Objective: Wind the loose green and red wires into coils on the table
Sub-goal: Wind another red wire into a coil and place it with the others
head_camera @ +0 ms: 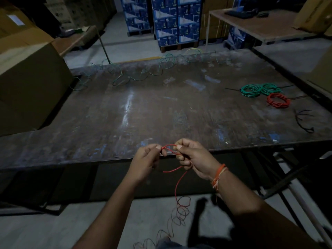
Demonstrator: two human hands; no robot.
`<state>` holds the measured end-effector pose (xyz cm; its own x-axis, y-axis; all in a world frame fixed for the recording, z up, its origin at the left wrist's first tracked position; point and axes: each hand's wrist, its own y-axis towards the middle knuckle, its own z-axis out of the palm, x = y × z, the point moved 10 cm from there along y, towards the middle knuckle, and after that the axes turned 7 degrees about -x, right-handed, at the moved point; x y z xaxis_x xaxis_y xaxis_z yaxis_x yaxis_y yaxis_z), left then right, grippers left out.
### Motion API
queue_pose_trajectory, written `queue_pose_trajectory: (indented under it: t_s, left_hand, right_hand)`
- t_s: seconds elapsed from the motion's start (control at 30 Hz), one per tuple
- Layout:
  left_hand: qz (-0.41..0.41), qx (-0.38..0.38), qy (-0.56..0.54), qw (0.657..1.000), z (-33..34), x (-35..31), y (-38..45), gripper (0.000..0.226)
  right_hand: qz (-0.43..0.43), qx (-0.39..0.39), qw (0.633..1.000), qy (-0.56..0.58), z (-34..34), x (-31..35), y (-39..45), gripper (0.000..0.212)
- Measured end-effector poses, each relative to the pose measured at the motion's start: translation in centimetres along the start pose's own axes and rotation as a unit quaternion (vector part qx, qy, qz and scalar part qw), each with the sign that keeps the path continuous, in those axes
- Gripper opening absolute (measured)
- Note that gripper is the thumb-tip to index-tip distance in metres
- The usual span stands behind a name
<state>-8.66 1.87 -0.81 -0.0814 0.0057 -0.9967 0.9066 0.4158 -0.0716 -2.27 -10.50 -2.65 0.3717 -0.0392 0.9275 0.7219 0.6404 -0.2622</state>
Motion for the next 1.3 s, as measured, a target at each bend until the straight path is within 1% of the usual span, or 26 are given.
queue_pose_trajectory:
  t_s: [0.07, 0.1, 0.13, 0.2, 0.27, 0.3, 0.33, 0.37, 0.4, 0.43, 0.47, 0.5, 0.53, 0.6, 0.63, 0.7, 0.77, 0.8, 0.83, 0.9, 0.93, 0.97, 1.07, 1.17, 1.23, 1.3]
  left_hand:
    - [0.060, -0.010, 0.066, 0.996, -0.3, -0.9, -0.4, 0.032]
    - [0.118, -0.016, 0.129, 0.984, -0.2, -1.9, -0.8, 0.031]
    - [0.191, -0.023, 0.204, 0.960, 0.2, -3.1, -1.5, 0.029]
    - [0.318, -0.026, 0.335, 0.886, 1.8, -4.8, -2.9, 0.028]
    - [0.373, -0.001, 0.404, 0.835, 3.1, -5.2, -3.5, 0.027]
    - [0.375, 0.016, 0.412, 0.830, 3.5, -5.0, -3.5, 0.026]
    - [0.357, 0.028, 0.405, 0.841, 3.6, -4.8, -3.3, 0.026]
    - [0.306, 0.041, 0.365, 0.878, 3.1, -4.2, -2.8, 0.027]
    - [0.229, 0.062, 0.291, 0.927, 2.6, -3.4, -2.2, 0.029]
    - [0.142, 0.087, 0.209, 0.964, 2.2, -2.4, -1.6, 0.032]
    - [0.077, 0.106, 0.155, 0.979, 1.9, -1.5, -1.4, 0.035]
    - [0.053, 0.119, 0.154, 0.979, 1.7, -1.2, -1.2, 0.038]
    - [0.059, 0.129, 0.179, 0.974, 1.7, -1.2, -1.1, 0.039]
    - [0.109, 0.135, 0.242, 0.955, 2.1, -1.9, -1.1, 0.036]
    - [0.118, 0.127, 0.249, 0.953, 2.2, -2.1, -1.0, 0.035]
    - [0.097, 0.115, 0.210, 0.966, 2.3, -2.0, -0.8, 0.033]
    - [0.084, 0.105, 0.167, 0.977, 2.2, -1.9, -0.8, 0.033]
    - [0.084, 0.099, 0.149, 0.980, 2.0, -2.0, -0.7, 0.034]
    - [0.087, 0.094, 0.130, 0.983, 2.0, -2.3, -0.8, 0.035]
    - [0.089, 0.088, 0.068, 0.990, 2.2, -3.0, -0.9, 0.034]
    - [0.086, 0.086, 0.032, 0.992, 2.3, -3.2, -0.9, 0.033]
    - [0.079, 0.084, -0.002, 0.993, 2.4, -3.2, -0.8, 0.032]
    - [0.052, 0.090, -0.096, 0.990, 3.2, -3.1, -0.9, 0.031]
    - [0.034, 0.117, -0.139, 0.983, 4.3, -2.8, -1.4, 0.029]
    - [0.015, 0.132, -0.159, 0.978, 4.7, -2.7, -1.6, 0.029]
    - [-0.025, 0.146, -0.161, 0.976, 4.7, -2.2, -1.6, 0.028]
  right_hand:
    - [0.014, -0.039, 0.999, 0.015, -0.7, 0.2, 0.3, 0.016]
    - [0.036, -0.054, 0.997, 0.041, -1.0, 0.0, 0.6, 0.018]
    - [0.072, -0.062, 0.992, 0.078, -1.1, -0.4, 0.8, 0.020]
    - [0.166, -0.059, 0.971, 0.163, -0.8, -1.5, 0.9, 0.026]
    - [0.215, -0.063, 0.950, 0.219, -0.7, -1.9, 0.9, 0.026]
    - [0.219, -0.069, 0.945, 0.233, -0.8, -1.9, 1.0, 0.024]
    - [0.210, -0.072, 0.946, 0.238, -0.9, -1.6, 1.1, 0.022]
    - [0.188, -0.073, 0.951, 0.234, -1.1, -1.1, 1.2, 0.021]
    - [0.155, -0.070, 0.961, 0.219, -1.3, -0.4, 1.4, 0.019]
    - [0.117, -0.063, 0.973, 0.190, -1.4, 0.2, 1.4, 0.016]
    - [0.075, -0.054, 0.984, 0.150, -1.4, 0.8, 1.4, 0.012]
    - [0.034, -0.045, 0.993, 0.099, -1.3, 1.3, 1.3, 0.009]
    - [-0.005, -0.044, 0.998, 0.039, -1.1, 1.8, 1.2, 0.007]
    - [-0.076, -0.065, 0.992, -0.073, -1.3, 2.9, 0.8, 0.007]
    - [-0.108, -0.077, 0.984, -0.116, -1.5, 3.6, 0.6, 0.008]
    - [-0.151, -0.085, 0.964, -0.202, -1.7, 4.9, 0.3, 0.009]
    - [-0.153, -0.072, 0.948, -0.271, -1.7, 5.3, 0.2, 0.011]
    - [-0.133, -0.057, 0.954, -0.263, -1.8, 5.0, 0.2, 0.012]
    - [-0.094, -0.038, 0.972, -0.213, -1.9, 4.5, 0.2, 0.013]
    - [-0.001, 0.003, 0.999, -0.046, -1.6, 3.7, 0.2, 0.014]
    - [0.034, 0.017, 0.999, 0.021, -1.5, 3.5, 0.1, 0.014]
    - [0.052, 0.023, 0.997, 0.058, -1.4, 3.5, 0.0, 0.015]
    - [0.038, 0.000, 0.996, 0.075, -1.7, 4.0, 0.1, 0.016]
    - [-0.002, -0.052, 0.995, 0.089, -2.3, 3.8, 0.5, 0.014]
    - [-0.023, -0.074, 0.991, 0.107, -2.2, 3.6, 0.6, 0.019]
    - [-0.062, -0.086, 0.993, 0.049, -2.3, 3.9, 0.4, 0.023]
